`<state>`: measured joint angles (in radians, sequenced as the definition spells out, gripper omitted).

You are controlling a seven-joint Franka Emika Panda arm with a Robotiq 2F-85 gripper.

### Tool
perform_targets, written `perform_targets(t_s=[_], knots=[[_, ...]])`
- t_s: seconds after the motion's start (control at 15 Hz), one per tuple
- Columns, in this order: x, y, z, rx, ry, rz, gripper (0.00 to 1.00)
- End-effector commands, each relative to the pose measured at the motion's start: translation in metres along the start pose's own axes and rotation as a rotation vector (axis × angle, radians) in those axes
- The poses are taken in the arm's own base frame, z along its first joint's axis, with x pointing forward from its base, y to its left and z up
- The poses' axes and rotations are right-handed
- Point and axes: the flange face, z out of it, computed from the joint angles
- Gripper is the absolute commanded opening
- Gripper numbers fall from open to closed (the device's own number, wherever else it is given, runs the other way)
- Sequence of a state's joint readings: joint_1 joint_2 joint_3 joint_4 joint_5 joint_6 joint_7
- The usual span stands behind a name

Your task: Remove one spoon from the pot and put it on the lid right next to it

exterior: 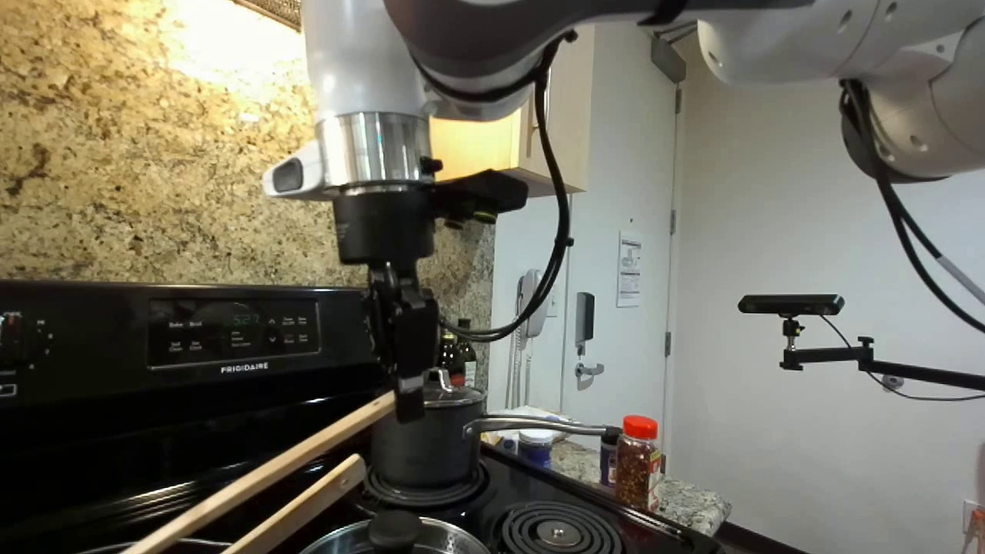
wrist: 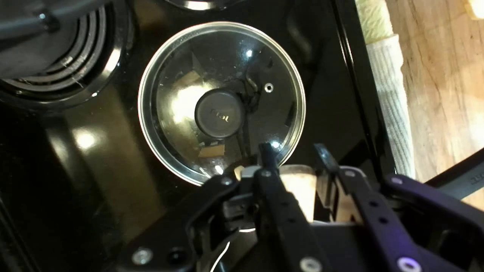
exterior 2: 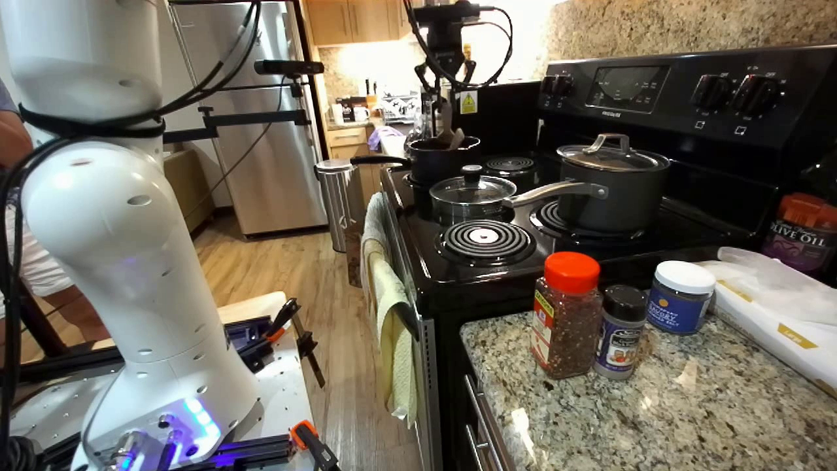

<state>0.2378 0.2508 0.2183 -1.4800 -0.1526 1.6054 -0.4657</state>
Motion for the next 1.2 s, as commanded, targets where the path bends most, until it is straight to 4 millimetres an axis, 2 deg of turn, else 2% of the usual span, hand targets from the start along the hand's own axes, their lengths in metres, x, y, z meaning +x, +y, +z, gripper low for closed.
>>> perform_targets(t_s=[0.0,0.13,0.27,0.47,0.6,0.67,0.73,0.8,1.07,1.13], knots=[[-0.049,0.004,-0.021,0.006,0.083,0.144,0.14],[-0.075,0.010,-0.025,0.016,0.125,0.229,0.14],[-0.104,0.016,-0.021,0.038,0.162,0.315,0.14],[-0.147,0.019,-0.004,0.071,0.209,0.459,0.14],[-0.167,0.018,0.011,0.098,0.246,0.536,0.14],[-0.169,0.019,0.016,0.113,0.279,0.513,0.14],[-0.157,0.020,0.022,0.130,0.309,0.424,0.14],[-0.158,0.027,0.012,0.109,0.248,0.476,0.28],[-0.156,0.023,0.023,0.125,0.273,0.448,0.28],[-0.156,0.023,0.023,0.125,0.274,0.447,0.14]])
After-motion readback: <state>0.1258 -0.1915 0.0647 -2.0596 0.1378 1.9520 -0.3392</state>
